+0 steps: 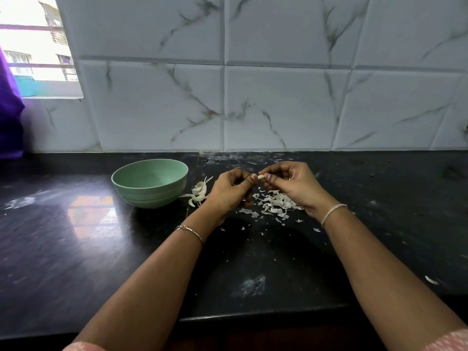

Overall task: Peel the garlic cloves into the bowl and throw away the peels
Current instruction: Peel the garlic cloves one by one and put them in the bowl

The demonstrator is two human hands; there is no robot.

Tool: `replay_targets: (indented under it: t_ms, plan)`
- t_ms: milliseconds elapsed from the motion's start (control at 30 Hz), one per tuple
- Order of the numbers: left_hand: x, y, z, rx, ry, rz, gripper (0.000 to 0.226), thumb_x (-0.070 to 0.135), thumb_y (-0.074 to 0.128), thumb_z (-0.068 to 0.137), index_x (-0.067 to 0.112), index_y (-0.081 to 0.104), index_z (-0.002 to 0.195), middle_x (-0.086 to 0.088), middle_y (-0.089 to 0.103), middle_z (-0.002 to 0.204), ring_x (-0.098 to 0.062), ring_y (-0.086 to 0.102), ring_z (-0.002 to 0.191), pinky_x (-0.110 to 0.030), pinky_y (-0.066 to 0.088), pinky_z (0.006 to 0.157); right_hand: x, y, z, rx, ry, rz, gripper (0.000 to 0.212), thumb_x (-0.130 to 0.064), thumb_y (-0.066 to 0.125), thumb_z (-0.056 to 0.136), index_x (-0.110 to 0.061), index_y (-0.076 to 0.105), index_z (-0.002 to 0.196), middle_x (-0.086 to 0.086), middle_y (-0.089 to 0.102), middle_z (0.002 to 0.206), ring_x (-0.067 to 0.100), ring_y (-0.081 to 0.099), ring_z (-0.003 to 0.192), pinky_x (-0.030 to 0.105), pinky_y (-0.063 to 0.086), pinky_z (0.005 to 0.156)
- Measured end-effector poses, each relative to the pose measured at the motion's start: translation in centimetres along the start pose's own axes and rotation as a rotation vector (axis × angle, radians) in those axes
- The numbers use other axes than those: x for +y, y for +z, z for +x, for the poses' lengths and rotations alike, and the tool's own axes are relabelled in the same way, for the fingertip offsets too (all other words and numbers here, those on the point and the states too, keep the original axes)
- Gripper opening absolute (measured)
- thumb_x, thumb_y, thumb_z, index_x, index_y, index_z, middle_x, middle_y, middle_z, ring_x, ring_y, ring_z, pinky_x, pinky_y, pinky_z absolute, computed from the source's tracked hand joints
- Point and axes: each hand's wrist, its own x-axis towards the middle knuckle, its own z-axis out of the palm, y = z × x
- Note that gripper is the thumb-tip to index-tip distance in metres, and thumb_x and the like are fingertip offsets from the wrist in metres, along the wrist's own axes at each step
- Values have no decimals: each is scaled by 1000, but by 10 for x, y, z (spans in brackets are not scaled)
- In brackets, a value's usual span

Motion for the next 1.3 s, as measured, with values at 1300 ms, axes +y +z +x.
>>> replay_targets:
  t_ms: [1300]
  plan:
    - [-1, 15, 2, 54, 190, 959, 26, 27, 58, 95, 42, 68, 114, 14, 56, 125, -10, 57, 109, -36, 53, 82, 12, -17, 10, 262, -97, -341, 14, -9, 72, 85, -23, 71, 86, -6, 71, 83, 5, 66, 78, 18, 53, 74]
